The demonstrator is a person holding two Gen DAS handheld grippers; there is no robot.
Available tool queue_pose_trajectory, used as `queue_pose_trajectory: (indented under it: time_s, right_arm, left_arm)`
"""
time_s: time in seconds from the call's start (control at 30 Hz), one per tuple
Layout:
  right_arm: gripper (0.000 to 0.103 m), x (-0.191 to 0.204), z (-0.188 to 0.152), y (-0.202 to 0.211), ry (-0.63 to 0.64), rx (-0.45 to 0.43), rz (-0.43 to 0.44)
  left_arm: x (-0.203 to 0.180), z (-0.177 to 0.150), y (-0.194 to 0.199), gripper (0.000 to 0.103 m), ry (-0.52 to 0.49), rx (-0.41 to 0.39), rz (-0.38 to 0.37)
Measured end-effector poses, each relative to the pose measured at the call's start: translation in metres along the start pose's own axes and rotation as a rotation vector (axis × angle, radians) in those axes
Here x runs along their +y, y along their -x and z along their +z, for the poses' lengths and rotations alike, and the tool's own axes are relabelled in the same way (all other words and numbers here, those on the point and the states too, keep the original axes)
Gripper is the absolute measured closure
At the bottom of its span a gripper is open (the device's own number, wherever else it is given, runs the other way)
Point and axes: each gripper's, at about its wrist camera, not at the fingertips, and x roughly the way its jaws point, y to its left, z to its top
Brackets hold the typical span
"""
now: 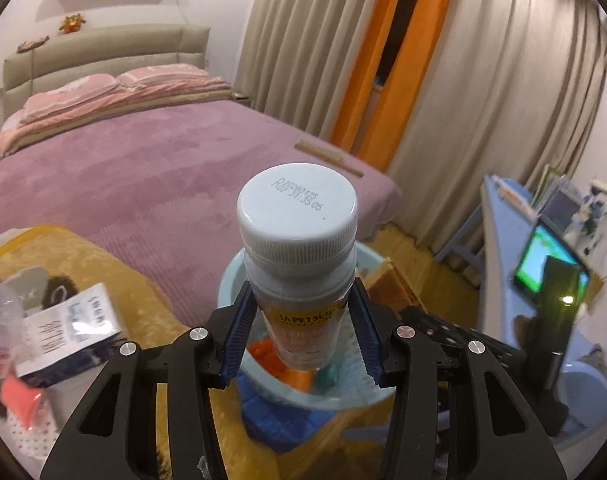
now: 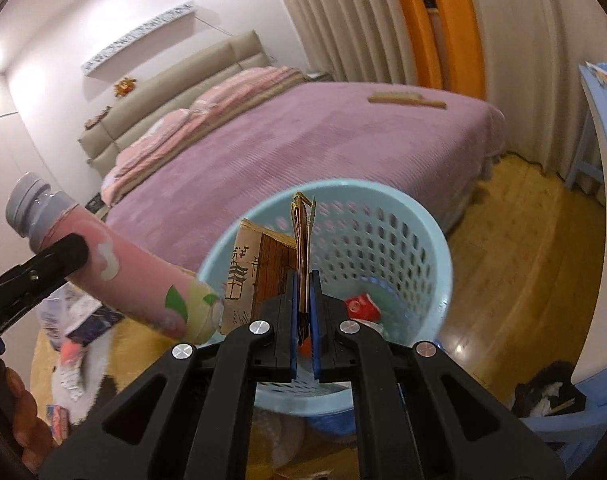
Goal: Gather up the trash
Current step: 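Carry bottle and packet over the blue basket and open both tools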
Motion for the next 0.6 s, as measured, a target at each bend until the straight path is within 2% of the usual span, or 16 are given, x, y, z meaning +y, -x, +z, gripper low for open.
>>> queue_pose_trajectory:
  time_s: [0.13, 0.3, 0.33, 0.37, 0.43, 0.47, 0.6]
  right_arm:
    - [0.099, -0.01, -0.004, -0.02, -0.019, 0.047, -0.015]
    - [0.098, -0.021, -0.006, -0.033, -0.036, 0.088, -0.011]
    - [0.095, -0.023, -0.006, -0.036, -0.042, 0.104, 0.0]
    - [0.094, -0.025, -0.007, -0.037, -0.046, 0.109, 0.006]
    - [0.088, -0.028, -0.008, -0.036, -0.046, 0.111, -0.007]
    - [0.086, -0.028, -0.008, -0.034, -0.046, 0.11, -0.01]
    - [0.085, -0.026, -0.011, -0.019, -0.044, 0.089, 0.018]
  left_arm:
    - [-0.006, -0.006, -0.035, 0.057, 0.008, 0.066, 0.012]
    - [-0.007, -0.012, -0.058, 0.056, 0.005, 0.133, 0.02]
    - [-0.007, -0.013, -0.057, 0.054, 0.007, 0.131, 0.013]
    - [-0.008, -0.014, -0.054, 0.044, 0.006, 0.127, 0.008]
    - [-0.009, -0.013, -0.042, 0.031, -0.006, 0.101, 0.016]
    - [-0.01, -0.012, -0.034, 0.028, -0.015, 0.086, 0.019]
    - [-0.017, -0.012, -0.007, 0.026, -0.014, 0.046, 0.001]
